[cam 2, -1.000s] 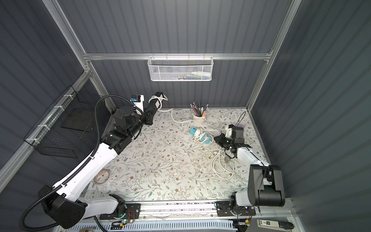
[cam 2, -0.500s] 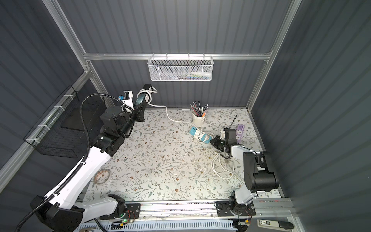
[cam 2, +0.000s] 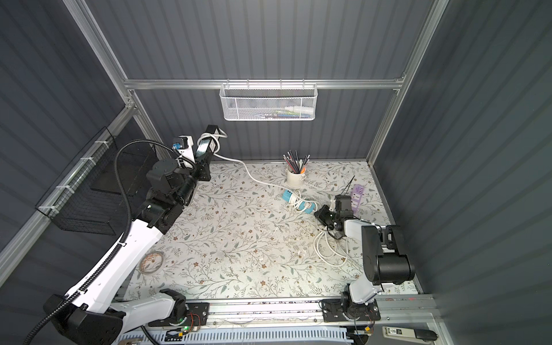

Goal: Unwrap the cord wrapped around the power strip
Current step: Unwrap the power cord from the power strip.

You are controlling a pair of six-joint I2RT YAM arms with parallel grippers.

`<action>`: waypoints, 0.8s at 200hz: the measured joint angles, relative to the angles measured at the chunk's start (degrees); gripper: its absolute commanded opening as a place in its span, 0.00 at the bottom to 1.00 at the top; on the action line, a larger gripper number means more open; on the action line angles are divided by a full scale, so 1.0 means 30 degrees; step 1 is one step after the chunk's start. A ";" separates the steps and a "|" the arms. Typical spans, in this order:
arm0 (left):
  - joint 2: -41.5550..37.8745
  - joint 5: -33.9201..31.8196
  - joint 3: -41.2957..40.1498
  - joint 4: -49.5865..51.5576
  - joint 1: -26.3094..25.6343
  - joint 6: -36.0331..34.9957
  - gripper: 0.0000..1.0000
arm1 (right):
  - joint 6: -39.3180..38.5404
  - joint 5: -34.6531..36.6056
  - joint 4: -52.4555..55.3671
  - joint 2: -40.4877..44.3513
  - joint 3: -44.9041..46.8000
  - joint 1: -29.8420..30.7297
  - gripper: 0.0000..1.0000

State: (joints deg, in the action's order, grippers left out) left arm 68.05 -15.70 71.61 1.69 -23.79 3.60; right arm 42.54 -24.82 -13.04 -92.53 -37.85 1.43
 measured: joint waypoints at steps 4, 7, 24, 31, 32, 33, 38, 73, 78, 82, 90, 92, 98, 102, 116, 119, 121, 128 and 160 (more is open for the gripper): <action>0.0000 0.0029 0.0000 0.0000 0.0007 0.0000 0.00 | 0.0066 0.0036 -0.0066 -0.0066 0.0015 0.0007 0.00; 0.0000 0.0051 0.0000 0.0000 0.0015 0.0000 0.00 | 0.0117 0.0073 -0.0095 -0.0109 0.0022 0.0007 0.00; 0.0000 0.0168 0.0000 -0.0007 0.0036 0.0000 0.00 | 0.0335 0.0357 -0.0240 -0.0248 0.0087 0.0000 0.00; 0.0000 0.0175 0.0000 0.0000 0.0044 0.0000 0.00 | 0.0415 0.0430 -0.0248 -0.0240 0.0124 0.0000 0.00; 0.0000 0.0175 0.0000 0.0000 0.0044 0.0000 0.00 | 0.0452 0.0437 -0.0248 -0.0240 0.0131 0.0000 0.00; 0.0000 0.0175 0.0000 0.0000 0.0051 0.0000 0.00 | 0.0466 0.0444 -0.0248 -0.0240 0.0138 0.0000 0.00; 0.0000 0.0182 0.0000 0.0000 0.0051 0.0000 0.00 | 0.0539 0.0495 -0.0262 -0.0240 0.0153 0.0000 0.00; 0.0000 0.0357 0.0000 0.0000 0.0051 0.0029 0.00 | 0.0736 0.1231 -0.0197 -0.0066 0.0182 0.0160 0.00; 0.0000 0.0459 0.0000 -0.0007 0.0058 0.0087 0.00 | 0.0721 0.1362 -0.0175 0.0029 0.0211 0.0226 0.06; 0.0007 0.0554 0.0000 -0.0007 0.0073 0.0117 0.00 | 0.0670 0.1515 -0.0102 0.0153 0.0226 0.0306 0.11; 0.0029 0.0787 0.0000 -0.0015 0.0087 0.0233 0.00 | 0.0590 0.1800 0.0095 0.0437 0.0233 0.0459 0.17; 0.0051 0.0845 0.0000 -0.0015 0.0087 0.0277 0.00 | 0.0619 0.1843 0.0131 0.0503 0.0233 0.0481 0.18; 0.0102 0.1035 0.0000 -0.0022 0.0087 0.0379 0.00 | 0.0503 0.2055 0.0248 0.0758 0.0240 0.0590 0.23; 0.0160 0.1202 0.0000 -0.0029 0.0095 0.0459 0.00 | 0.0415 0.2178 0.0313 0.0954 0.0262 0.0627 0.28; 0.0415 0.1800 0.0000 -0.0029 0.0124 0.0670 0.00 | 0.0189 0.2514 0.0357 0.1537 0.0335 0.0721 0.38; 0.0481 0.1945 0.0000 -0.0029 0.0124 0.0714 0.00 | 0.0364 0.2572 0.0342 0.1661 0.0379 0.0721 0.40; 0.0532 0.2011 0.0000 -0.0022 0.0124 0.0743 0.00 | 0.0270 0.2659 0.0364 0.1756 0.0393 0.0721 0.41; 0.0685 0.2331 0.0000 -0.0022 0.0124 0.0874 0.00 | 0.0233 0.2834 0.0357 0.2018 0.0488 0.0721 0.45; 0.1078 0.3657 0.0000 -0.0007 0.0124 0.1253 0.00 | -0.0044 0.3366 0.0678 0.3067 0.0729 0.0765 0.57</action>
State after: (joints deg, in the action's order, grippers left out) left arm 71.29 -4.73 71.61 1.67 -23.42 7.35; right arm 42.41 -14.72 -11.00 -83.33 -35.66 3.73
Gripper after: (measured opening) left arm 0.329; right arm 0.533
